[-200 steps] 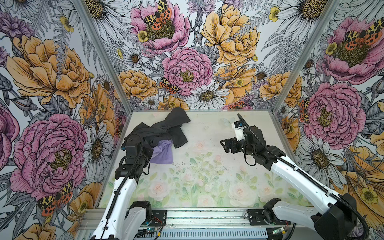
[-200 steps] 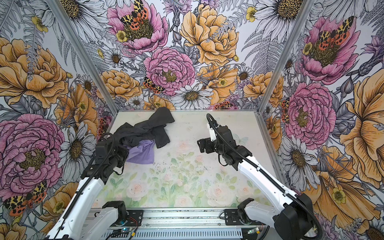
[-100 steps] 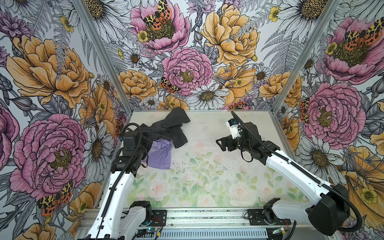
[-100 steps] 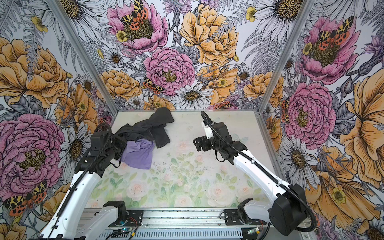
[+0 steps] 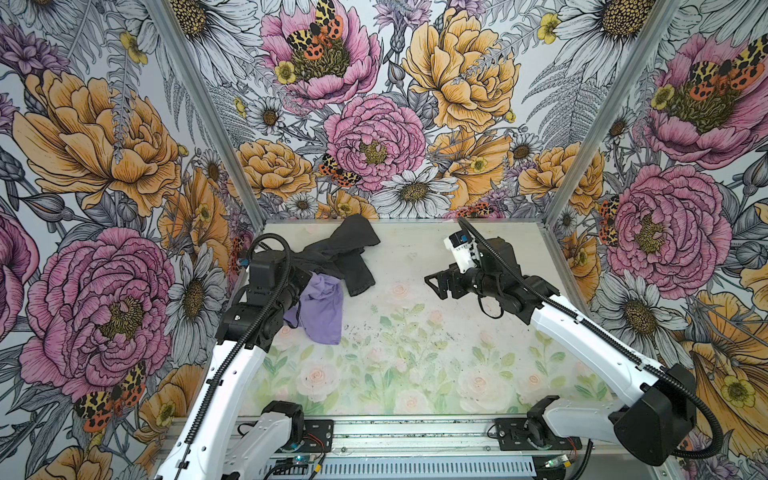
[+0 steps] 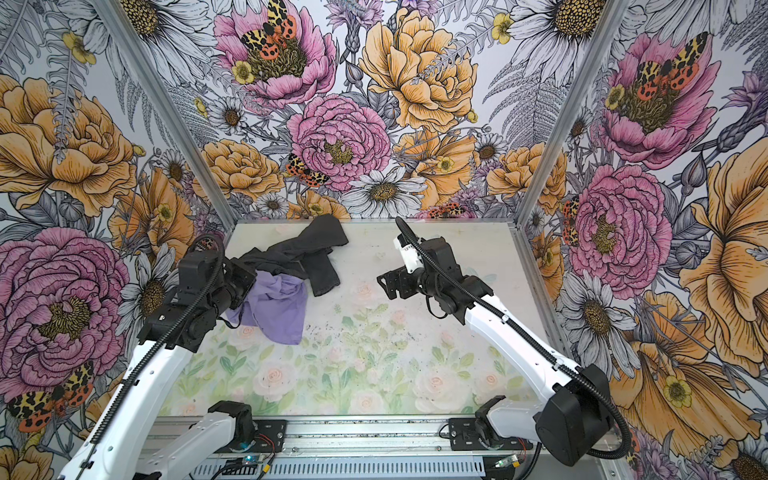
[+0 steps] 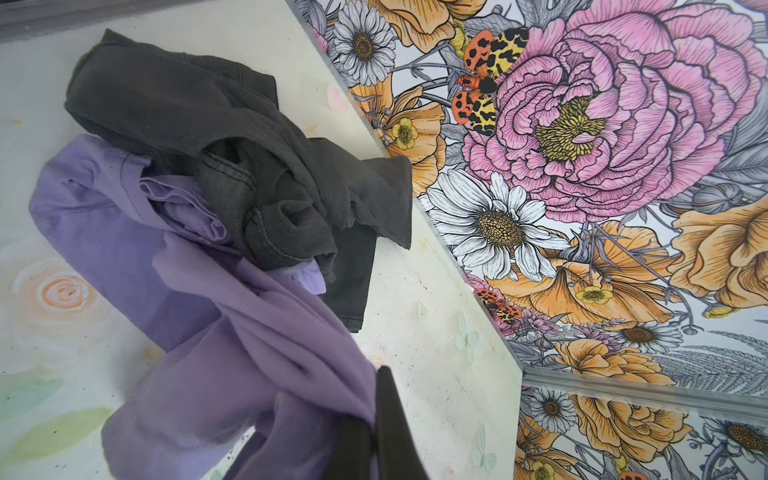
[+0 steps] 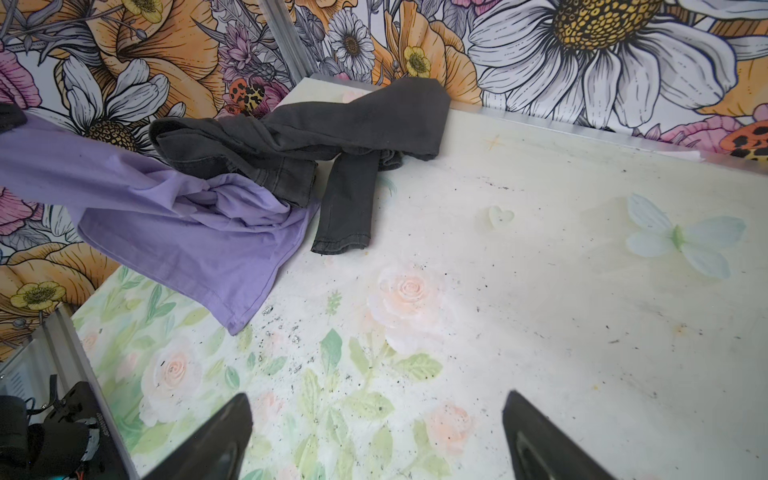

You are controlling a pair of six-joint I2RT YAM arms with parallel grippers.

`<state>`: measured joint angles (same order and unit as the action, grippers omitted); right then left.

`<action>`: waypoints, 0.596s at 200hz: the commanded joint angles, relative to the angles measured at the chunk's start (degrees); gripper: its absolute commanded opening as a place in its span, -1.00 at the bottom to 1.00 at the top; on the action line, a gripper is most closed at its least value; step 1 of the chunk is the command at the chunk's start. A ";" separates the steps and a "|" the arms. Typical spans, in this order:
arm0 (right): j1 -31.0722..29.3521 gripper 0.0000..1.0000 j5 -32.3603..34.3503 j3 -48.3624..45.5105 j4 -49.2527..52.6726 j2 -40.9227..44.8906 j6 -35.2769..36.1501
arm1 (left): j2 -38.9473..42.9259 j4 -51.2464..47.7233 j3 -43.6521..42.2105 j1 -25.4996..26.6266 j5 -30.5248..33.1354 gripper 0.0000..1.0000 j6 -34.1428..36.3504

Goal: Pick out a specific cloth from the pile

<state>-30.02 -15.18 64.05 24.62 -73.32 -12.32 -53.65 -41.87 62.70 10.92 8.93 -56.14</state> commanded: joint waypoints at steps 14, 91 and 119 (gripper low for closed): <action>-1.14 0.89 -2.44 4.54 -0.62 -1.07 1.06 | -1.64 1.44 5.24 3.85 4.98 -1.00 1.98; -6.43 0.86 -6.41 10.51 -3.38 -7.30 3.72 | -5.16 2.13 10.26 8.41 -1.19 -1.00 10.36; -8.81 0.78 -8.55 11.82 -7.07 -9.52 4.11 | -4.48 5.35 9.54 8.38 -8.38 -1.00 16.04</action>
<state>-37.17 -20.78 72.69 22.70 -81.17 -9.41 -59.35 -42.00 70.63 18.90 7.79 -46.85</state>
